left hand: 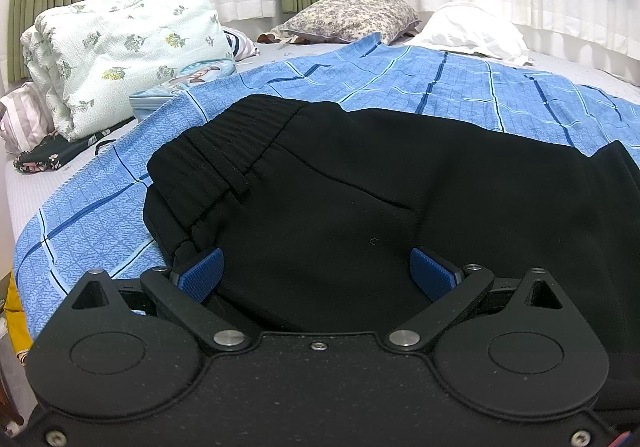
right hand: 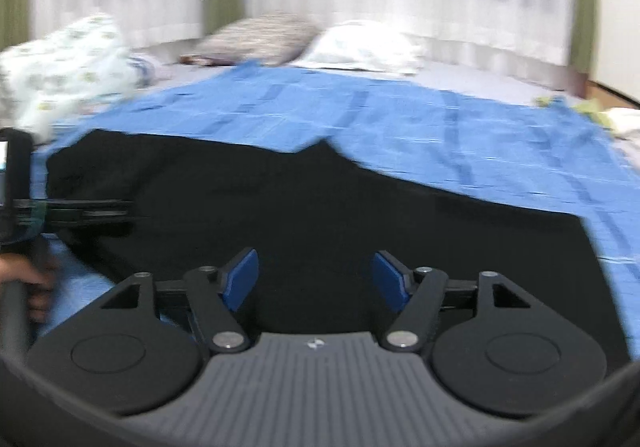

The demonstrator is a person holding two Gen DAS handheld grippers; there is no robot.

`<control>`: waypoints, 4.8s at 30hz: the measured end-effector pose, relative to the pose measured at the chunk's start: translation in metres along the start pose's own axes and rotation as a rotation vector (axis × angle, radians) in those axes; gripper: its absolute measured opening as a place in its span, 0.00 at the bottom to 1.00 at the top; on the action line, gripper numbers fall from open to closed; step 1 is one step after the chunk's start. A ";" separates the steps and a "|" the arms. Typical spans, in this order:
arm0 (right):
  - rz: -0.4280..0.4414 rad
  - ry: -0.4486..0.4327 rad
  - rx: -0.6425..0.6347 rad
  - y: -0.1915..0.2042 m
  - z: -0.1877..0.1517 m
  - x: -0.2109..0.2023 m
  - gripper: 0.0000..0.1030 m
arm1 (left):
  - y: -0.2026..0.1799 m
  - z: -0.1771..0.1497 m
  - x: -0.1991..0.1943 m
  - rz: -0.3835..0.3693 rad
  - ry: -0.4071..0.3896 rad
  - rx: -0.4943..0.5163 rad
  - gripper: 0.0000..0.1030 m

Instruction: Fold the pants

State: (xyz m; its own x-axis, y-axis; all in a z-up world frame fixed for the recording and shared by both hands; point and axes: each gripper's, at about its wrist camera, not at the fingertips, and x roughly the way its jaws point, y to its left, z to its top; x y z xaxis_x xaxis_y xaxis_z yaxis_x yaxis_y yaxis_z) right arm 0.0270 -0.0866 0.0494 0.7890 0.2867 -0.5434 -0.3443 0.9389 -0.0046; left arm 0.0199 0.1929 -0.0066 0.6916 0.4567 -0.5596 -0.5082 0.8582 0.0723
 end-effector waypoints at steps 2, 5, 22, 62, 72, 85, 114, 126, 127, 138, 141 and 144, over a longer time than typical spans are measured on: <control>-0.097 0.011 0.031 -0.019 -0.003 -0.001 0.75 | 0.000 0.000 0.000 0.001 0.000 0.001 0.97; -0.222 0.018 0.113 -0.052 -0.010 -0.006 0.75 | 0.000 0.000 0.000 0.001 0.000 0.001 0.97; -0.260 -0.074 0.248 -0.078 -0.049 -0.019 0.78 | 0.001 0.003 0.002 0.005 0.019 0.001 0.97; -0.041 0.009 -0.006 0.040 -0.034 0.045 0.90 | 0.110 0.008 -0.013 -0.129 0.045 -0.460 0.96; -0.041 0.008 -0.006 0.040 -0.034 0.044 0.91 | 0.097 0.020 0.022 -0.131 0.050 -0.405 0.92; -0.049 0.006 0.073 0.014 -0.022 0.016 0.95 | 0.081 0.040 -0.017 -0.204 -0.125 -0.367 0.18; -0.236 -0.072 0.541 -0.184 -0.053 -0.072 0.95 | -0.202 -0.001 -0.134 -1.036 0.132 0.309 0.74; -0.211 -0.010 0.427 -0.125 -0.043 -0.002 0.90 | -0.109 0.018 -0.101 -0.635 -0.011 0.224 0.69; -0.264 -0.019 0.441 -0.124 -0.045 0.004 0.89 | -0.108 0.014 -0.095 -0.621 -0.006 0.217 0.69; -0.233 -0.079 0.601 -0.144 -0.044 0.012 0.54 | -0.118 -0.009 -0.066 -0.578 0.040 0.224 0.51; -0.321 -0.105 0.563 -0.137 -0.043 0.009 0.31 | -0.120 -0.006 -0.067 -0.598 0.051 0.214 0.51; -0.416 -0.177 0.494 -0.124 -0.045 -0.010 0.28 | -0.118 -0.003 -0.076 -0.620 0.034 0.211 0.52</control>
State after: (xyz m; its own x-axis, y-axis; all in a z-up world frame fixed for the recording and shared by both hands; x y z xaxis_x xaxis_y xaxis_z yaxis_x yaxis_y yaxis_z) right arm 0.0388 -0.2149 0.0172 0.8918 -0.1311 -0.4331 0.2472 0.9428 0.2237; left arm 0.0251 0.0562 0.0249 0.8054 -0.1421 -0.5754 0.0936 0.9891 -0.1133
